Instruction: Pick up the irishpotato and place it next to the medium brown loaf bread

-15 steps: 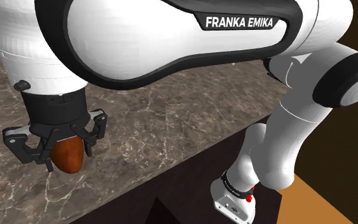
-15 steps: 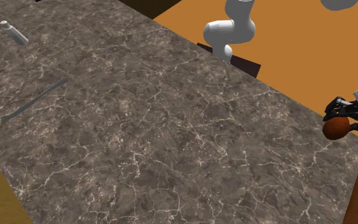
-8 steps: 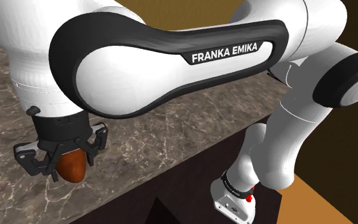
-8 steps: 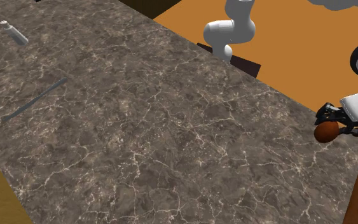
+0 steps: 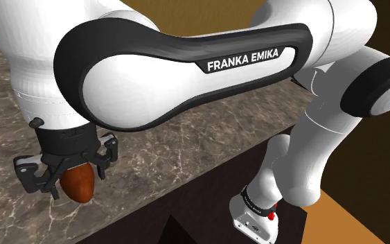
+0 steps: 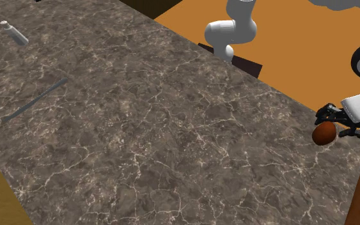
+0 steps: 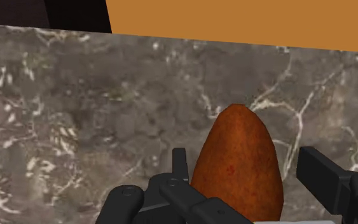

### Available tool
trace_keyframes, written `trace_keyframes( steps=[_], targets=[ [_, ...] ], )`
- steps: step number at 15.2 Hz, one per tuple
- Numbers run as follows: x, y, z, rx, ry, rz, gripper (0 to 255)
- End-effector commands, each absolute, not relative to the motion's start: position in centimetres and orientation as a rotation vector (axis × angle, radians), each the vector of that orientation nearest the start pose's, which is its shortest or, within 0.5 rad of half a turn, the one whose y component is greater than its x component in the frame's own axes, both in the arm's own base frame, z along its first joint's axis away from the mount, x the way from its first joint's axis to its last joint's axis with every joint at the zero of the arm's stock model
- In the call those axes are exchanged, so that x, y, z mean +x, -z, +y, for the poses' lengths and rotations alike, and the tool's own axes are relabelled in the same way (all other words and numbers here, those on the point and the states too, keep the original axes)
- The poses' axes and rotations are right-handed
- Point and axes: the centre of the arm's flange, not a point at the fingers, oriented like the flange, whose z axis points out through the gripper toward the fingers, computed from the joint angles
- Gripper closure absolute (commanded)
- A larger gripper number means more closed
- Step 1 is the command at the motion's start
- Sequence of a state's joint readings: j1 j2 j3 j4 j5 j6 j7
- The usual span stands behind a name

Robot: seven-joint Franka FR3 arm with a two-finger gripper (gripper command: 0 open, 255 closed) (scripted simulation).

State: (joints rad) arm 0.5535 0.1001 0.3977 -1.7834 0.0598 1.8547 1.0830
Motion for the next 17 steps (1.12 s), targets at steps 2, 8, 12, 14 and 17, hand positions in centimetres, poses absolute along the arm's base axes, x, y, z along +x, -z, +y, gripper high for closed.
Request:
trace_keyframes(
  steps=[2,8,12,14,17],
  targets=[
    [34.4,-49.5,47.7,-3.097,-0.144,0.234,0],
    [34.7,-53.4,47.6,-3.097,-0.144,0.234,0],
    [34.8,-54.5,47.5,-3.097,-0.144,0.234,0],
    [34.8,-54.5,47.5,-3.097,-0.144,0.234,0],
    [34.8,-54.5,47.5,-3.097,-0.144,0.234,0]
  ],
)
